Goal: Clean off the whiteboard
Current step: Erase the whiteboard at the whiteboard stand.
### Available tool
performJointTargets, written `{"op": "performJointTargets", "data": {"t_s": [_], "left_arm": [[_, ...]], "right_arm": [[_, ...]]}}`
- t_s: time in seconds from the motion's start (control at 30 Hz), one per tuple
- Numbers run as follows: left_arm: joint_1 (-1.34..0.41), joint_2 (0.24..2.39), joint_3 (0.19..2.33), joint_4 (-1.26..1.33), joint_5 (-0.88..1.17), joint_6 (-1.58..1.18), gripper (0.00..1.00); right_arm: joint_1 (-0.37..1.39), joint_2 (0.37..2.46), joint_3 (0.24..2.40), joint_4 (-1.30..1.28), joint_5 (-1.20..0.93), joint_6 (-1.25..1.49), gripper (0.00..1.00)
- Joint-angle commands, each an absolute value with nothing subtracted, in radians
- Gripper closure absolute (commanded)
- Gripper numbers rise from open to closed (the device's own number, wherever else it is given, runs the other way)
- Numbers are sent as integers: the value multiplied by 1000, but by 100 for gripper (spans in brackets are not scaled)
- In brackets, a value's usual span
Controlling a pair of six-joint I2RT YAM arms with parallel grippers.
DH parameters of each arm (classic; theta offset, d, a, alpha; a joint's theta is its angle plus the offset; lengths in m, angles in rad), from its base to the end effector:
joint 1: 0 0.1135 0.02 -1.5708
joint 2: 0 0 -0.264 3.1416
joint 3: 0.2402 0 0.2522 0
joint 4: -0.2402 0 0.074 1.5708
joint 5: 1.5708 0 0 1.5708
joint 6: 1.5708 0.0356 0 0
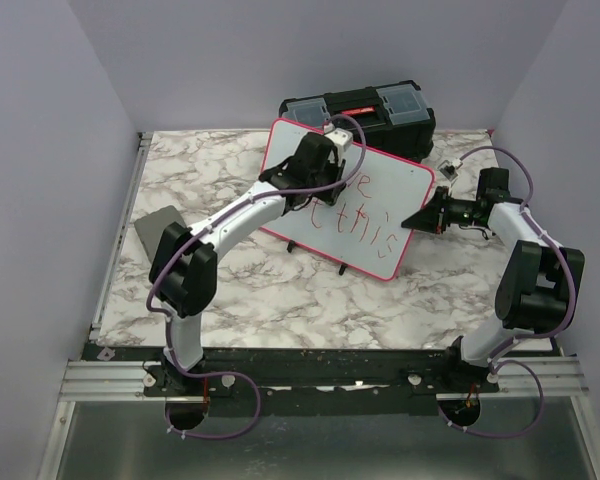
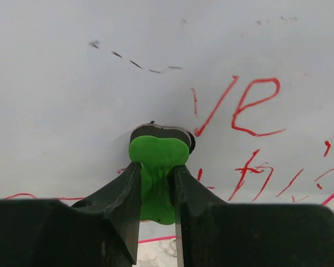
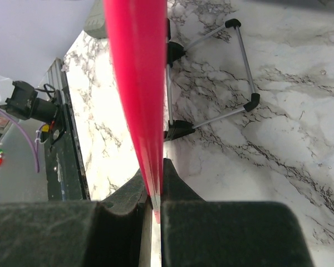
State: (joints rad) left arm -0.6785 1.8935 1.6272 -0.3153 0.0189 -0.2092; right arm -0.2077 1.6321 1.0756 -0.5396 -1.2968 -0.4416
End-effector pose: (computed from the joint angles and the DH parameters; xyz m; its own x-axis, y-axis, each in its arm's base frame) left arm 0.3479 -0.2813 0.2971 -0.5512 0.1777 -0.8152 0.5370 0.8233 -0.1837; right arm 0.3144 -0.0312 0.2242 -0.6267 0.0139 -0.7792 -0.7108 0.3998 0.5788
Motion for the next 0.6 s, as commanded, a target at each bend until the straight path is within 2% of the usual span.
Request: {"op": "performJointTargets", "data": {"t_s": [0.0, 0.1, 0.23, 0.37, 0.57], "left_arm": [[-629, 1943, 1766, -386, -6, -212, 100], [-641, 1981, 1872, -421, -1, -214, 100], [-674, 2000, 1906, -423, 39, -216, 100], [-708, 1988, 1833, -389, 51, -221, 100], [-739, 1925, 1613, -298, 46, -245, 100]], "right_arm": [[-203, 1597, 1085, -512, -1358, -482, 99], [-203, 1594, 1084, -512, -1356, -483, 99], [-204, 1597, 1085, -513, -1355, -483, 99], [-204, 1597, 1085, -512, -1355, -485, 99], [-204, 1596, 1084, -512, -1358, -486, 99]]}}
